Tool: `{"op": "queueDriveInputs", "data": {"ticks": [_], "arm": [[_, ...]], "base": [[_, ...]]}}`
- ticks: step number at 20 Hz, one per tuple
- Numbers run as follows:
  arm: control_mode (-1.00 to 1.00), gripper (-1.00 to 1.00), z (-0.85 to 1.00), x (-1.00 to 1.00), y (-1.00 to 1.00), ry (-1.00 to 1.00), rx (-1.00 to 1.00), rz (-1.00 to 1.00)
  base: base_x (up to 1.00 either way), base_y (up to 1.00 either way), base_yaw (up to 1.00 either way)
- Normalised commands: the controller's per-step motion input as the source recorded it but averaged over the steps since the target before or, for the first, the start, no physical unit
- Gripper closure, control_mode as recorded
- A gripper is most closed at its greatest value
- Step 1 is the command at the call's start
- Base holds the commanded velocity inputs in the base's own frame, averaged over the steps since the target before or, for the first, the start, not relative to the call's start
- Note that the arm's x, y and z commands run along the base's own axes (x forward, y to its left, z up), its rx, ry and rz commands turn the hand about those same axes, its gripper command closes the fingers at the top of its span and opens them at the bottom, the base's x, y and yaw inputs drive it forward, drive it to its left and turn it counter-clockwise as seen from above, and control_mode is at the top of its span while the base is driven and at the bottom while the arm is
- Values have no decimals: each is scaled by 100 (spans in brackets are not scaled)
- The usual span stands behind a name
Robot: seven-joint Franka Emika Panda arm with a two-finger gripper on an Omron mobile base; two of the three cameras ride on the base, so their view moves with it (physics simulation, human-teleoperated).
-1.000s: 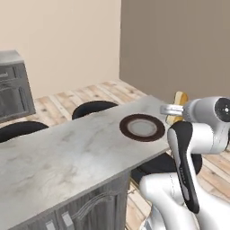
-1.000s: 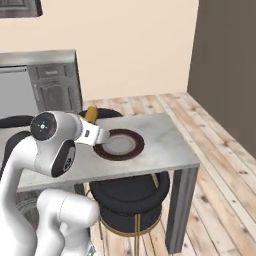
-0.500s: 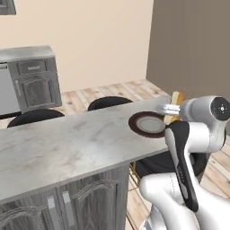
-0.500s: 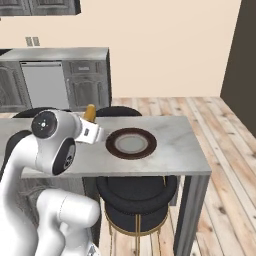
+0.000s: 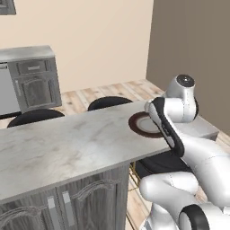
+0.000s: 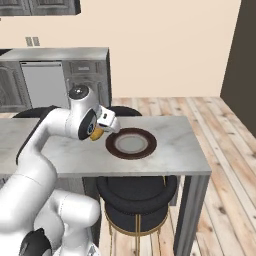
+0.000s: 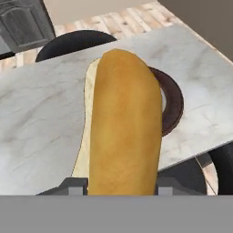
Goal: Move the hot dog bun to the plate on the dining table and place the condiment next to that plate. Then navigate to the fridge and take the sausage and place it on the plate as well.
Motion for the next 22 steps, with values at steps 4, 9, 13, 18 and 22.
{"op": "queueDriveInputs", "data": {"ticks": [4,9,13,18,22], "arm": [[-100,100,-68,38,-10,18,0,-7],[-100,100,-57,60,-15,6,3,-1],[-100,100,-28,80,-20,5,6,0],[-100,100,-29,69,-21,8,1,0],[-100,100,-37,33,-13,7,1,0]], "base": [[0,0,0],[0,0,0],[0,0,0],[0,0,0],[0,0,0]]}}
